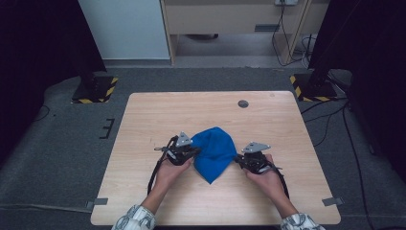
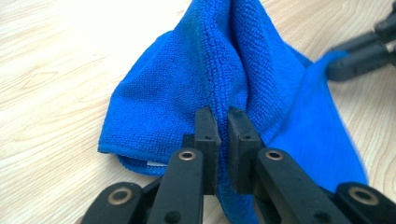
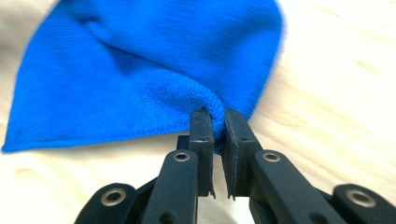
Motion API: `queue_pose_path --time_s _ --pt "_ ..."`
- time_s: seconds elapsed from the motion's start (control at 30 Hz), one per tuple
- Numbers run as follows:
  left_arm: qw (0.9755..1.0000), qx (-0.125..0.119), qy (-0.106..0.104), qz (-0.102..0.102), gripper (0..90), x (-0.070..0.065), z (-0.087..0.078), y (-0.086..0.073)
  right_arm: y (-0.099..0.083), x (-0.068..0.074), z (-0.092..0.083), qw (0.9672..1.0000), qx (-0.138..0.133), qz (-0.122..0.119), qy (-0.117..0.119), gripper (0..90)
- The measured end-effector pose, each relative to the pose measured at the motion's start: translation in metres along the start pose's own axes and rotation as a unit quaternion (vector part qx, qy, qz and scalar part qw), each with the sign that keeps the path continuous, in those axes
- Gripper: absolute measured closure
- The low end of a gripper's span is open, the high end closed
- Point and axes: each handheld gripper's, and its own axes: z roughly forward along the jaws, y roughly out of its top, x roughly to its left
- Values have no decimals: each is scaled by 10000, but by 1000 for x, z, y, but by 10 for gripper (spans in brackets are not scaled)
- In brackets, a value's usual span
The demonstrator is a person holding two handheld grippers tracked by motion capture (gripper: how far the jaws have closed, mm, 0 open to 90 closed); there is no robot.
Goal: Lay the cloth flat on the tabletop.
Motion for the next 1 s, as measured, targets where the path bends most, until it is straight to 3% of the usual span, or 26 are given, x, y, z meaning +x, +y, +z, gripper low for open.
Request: queue_pose_path --time_s 0.3,0.43,0.53,0.63,0.8,1.0 --pt "9997 -52 195 -149 839 14 -12 -5 1 -37 6 9990 140 285 -314 828" --pt "9997 73 196 -90 837 13 -7 -7 4 -44 6 9985 72 414 -348 645" --pt "9997 64 207 -74 835 12 -6 -6 5 -40 -3 9984 -14 437 -349 478" --pt "9997 57 228 -56 830 11 -5 -5 4 -31 -14 9987 -91 327 -376 415" --pt "9997 11 239 -56 821 9 -6 -4 -1 -10 -23 9994 -209 223 -184 389" --pt "9997 4 242 -23 812 9 -6 -4 0 17 -19 9993 -263 51 263 385"
